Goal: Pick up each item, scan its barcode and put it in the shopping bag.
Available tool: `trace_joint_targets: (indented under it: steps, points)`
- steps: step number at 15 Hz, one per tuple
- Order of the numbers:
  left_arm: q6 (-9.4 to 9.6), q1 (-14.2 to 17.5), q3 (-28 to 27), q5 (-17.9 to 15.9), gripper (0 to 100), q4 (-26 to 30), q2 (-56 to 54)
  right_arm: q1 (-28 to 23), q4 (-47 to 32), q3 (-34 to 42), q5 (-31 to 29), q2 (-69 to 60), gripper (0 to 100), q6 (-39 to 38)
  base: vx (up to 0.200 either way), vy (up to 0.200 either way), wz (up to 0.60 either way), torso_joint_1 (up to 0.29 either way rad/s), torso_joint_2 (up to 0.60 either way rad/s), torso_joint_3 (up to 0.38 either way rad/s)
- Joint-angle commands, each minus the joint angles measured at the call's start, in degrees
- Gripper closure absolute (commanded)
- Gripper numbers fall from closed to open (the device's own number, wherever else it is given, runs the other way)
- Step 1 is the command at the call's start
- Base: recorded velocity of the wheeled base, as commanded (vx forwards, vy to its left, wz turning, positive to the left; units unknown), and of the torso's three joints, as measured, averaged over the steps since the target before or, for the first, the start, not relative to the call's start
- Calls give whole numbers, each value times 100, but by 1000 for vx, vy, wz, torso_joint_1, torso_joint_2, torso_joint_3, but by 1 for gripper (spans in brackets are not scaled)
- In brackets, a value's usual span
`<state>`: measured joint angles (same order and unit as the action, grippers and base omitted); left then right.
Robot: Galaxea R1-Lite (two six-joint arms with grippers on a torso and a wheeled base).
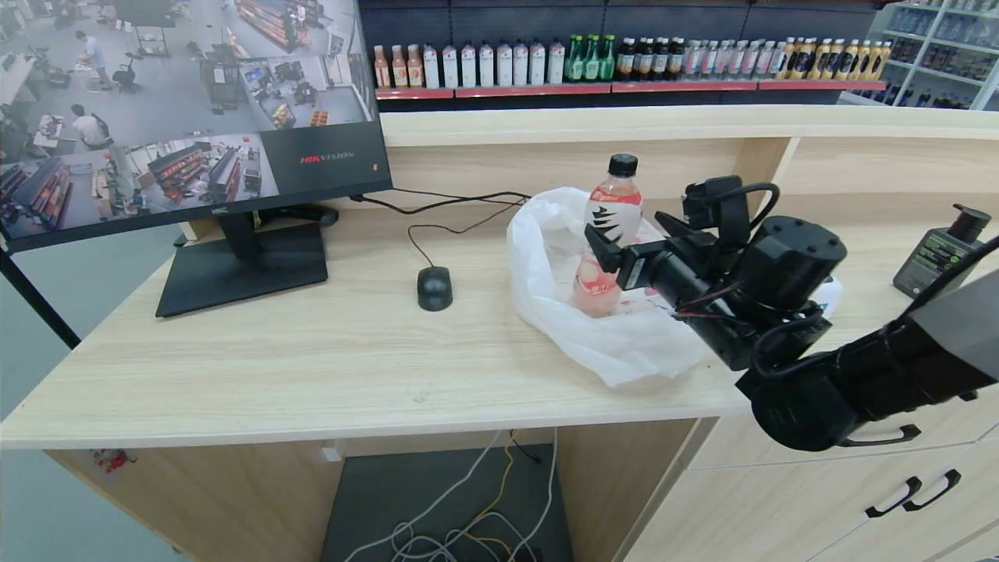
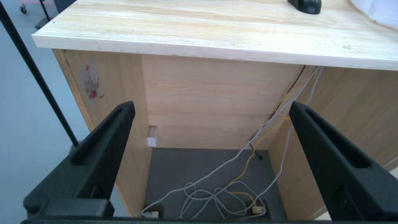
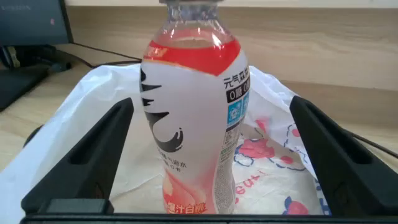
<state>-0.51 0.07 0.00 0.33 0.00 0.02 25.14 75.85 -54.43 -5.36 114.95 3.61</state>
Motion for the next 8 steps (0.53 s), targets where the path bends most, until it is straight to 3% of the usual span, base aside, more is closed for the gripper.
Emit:
trace_joint_targets:
  steps: [1,6,8]
  points:
    - [-10,1,0,2,0,0,-2,9,228,565,9,-622,0,35,0,0,0,0,0,0]
    - [-2,1,0,2,0,0,-2,97,1415,2235,62,-1132,0,-9,0,0,0,0,0,0]
    - [-10,1,0,2,0,0,-2,228,1415,2376,53,-1185,0,-53,0,0,0,0,0,0]
